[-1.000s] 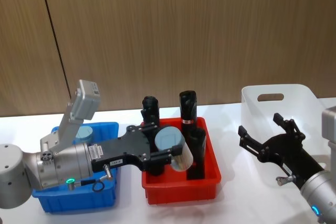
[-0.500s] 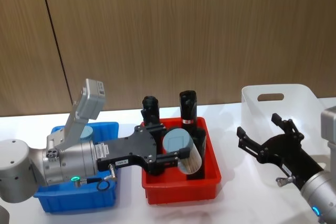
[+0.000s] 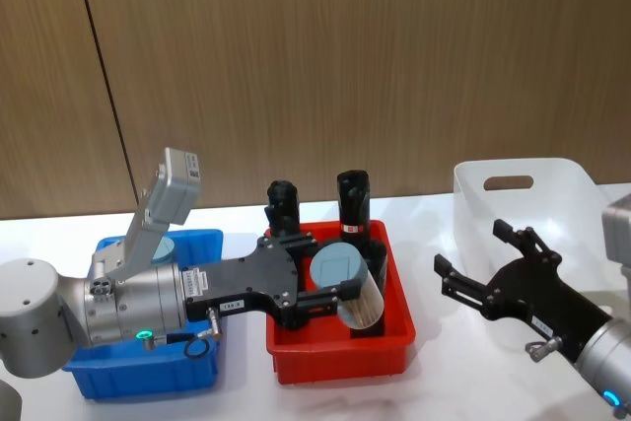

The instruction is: Pick the cotton swabs from the blue box and place them into the white box.

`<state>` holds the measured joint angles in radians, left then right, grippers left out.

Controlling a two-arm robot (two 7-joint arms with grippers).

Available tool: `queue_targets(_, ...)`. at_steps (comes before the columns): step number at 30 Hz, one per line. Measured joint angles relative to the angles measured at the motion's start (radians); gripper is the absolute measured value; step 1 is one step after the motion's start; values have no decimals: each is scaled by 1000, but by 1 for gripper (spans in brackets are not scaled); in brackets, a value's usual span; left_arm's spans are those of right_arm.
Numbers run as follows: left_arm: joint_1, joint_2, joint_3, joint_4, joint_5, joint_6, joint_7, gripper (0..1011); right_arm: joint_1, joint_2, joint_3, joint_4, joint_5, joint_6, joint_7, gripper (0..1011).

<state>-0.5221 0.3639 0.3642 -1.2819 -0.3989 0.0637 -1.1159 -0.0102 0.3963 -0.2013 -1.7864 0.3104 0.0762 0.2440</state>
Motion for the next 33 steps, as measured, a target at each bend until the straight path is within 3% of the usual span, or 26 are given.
queue_targets(18, -4, -2, 2, 4, 0, -3, -8, 668, 51, 85, 29, -9, 61, 116, 287, 1002)
queue_targets(33, -5, -2, 2, 5, 0, -3, -10, 668, 137, 68, -12, 43, 5, 180, 443, 1002)
